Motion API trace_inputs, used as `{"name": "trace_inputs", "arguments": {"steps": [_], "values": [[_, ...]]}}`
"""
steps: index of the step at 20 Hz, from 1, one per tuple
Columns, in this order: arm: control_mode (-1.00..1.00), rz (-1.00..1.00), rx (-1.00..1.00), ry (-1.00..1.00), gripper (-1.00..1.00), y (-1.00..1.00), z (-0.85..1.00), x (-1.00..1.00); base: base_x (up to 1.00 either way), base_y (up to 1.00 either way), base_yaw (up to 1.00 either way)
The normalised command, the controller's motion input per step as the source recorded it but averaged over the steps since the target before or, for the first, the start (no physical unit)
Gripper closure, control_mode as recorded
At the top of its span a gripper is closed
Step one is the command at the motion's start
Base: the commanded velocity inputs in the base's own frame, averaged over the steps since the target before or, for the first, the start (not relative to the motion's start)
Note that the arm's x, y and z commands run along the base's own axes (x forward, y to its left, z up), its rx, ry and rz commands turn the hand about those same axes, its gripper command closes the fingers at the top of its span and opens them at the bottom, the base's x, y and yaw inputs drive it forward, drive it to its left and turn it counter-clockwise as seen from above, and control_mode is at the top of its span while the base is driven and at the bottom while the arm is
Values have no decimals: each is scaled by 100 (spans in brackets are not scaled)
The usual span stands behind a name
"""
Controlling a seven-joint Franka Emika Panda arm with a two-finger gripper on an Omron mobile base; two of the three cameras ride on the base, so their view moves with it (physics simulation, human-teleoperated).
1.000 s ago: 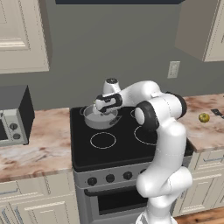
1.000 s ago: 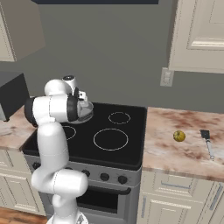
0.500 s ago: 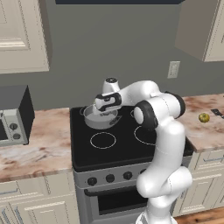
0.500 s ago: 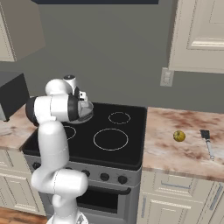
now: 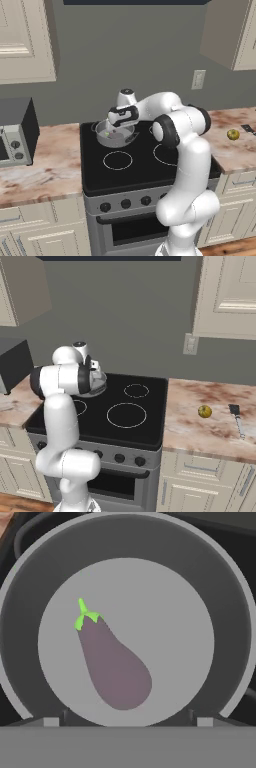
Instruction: Put the eggplant and squash in the pot. Retrieve the spatula and lightly stir the vegetables in the pot.
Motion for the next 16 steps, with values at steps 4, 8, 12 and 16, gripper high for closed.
{"name": "trace_inputs", "arguments": {"steps": [4, 8, 12, 16], "values": [[-100, 0, 0, 0, -100, 0, 0, 7, 0, 0, 0], [-100, 0, 0, -1, -100, -11, 12, -8, 0, 0, 0], [-100, -5, 0, -5, -100, -58, 5, -62, 0, 0, 0], [-100, -10, 0, -5, -100, -72, 2, -45, 0, 0, 0]]}}
